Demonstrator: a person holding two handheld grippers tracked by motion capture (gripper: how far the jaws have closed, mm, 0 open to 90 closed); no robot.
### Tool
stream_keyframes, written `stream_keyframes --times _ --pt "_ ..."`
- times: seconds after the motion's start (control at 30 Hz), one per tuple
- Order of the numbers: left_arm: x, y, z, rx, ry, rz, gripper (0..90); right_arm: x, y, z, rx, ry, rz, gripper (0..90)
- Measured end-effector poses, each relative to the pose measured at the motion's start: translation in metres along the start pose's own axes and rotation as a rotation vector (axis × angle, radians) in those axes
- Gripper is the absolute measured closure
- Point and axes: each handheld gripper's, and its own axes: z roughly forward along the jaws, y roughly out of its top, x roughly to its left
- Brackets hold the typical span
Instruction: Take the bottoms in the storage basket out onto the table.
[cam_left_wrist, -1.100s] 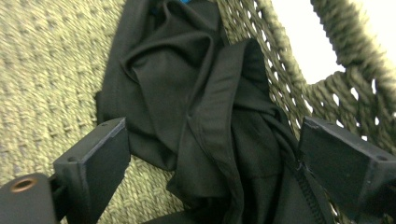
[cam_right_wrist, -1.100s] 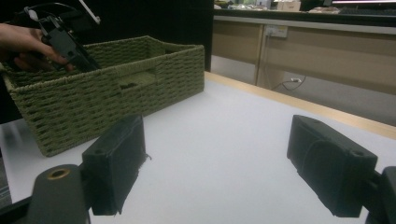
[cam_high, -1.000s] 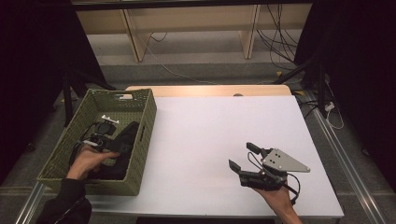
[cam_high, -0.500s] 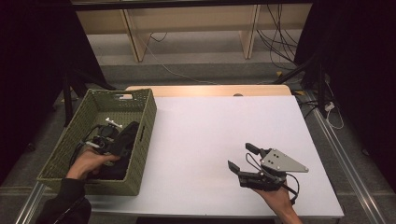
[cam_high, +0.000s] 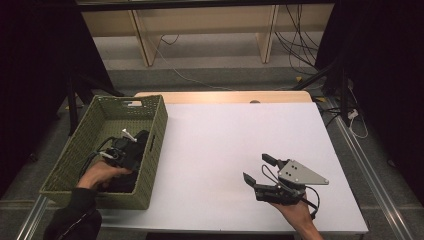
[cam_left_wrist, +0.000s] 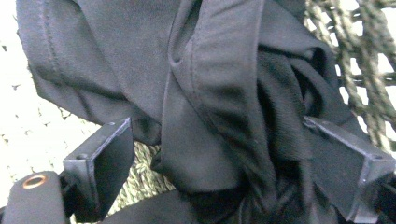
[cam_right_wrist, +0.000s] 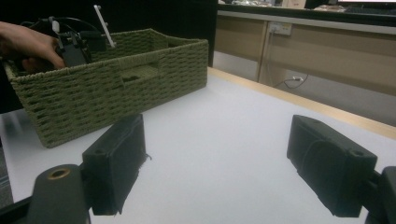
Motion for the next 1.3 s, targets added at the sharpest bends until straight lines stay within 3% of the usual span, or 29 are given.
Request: stream_keyframes --times 0.4,0.63,0.83,0.97,1.07,1.3 --pt "0.005 0.002 0.008 0.032 -0.038 -0.006 18.1 0.001 0.000 0.001 0.005 0.004 0.000 21.0" --pt "0.004 0.001 0.009 0.028 -0.047 0.003 36.6 0.001 -0.001 0.001 0.007 0.002 0.000 21.1" --pt "0.003 0.000 0.007 0.002 -0.056 0.013 56.7 0.001 -0.001 0.001 0.007 0.004 -0.001 21.3" --pt "0.005 0.000 0.004 -0.028 -0.054 -0.013 65.5 0.001 -0.001 0.001 0.007 0.005 0.002 21.6" --pt "0.007 0.000 0.002 -0.046 -0.051 -0.023 69.0 0.001 -0.001 0.001 0.009 0.003 0.004 21.6" --pt "0.010 -0.001 -0.010 -0.157 -0.022 -0.046 71.7 0.001 0.000 0.001 0.006 0.007 0.000 21.7"
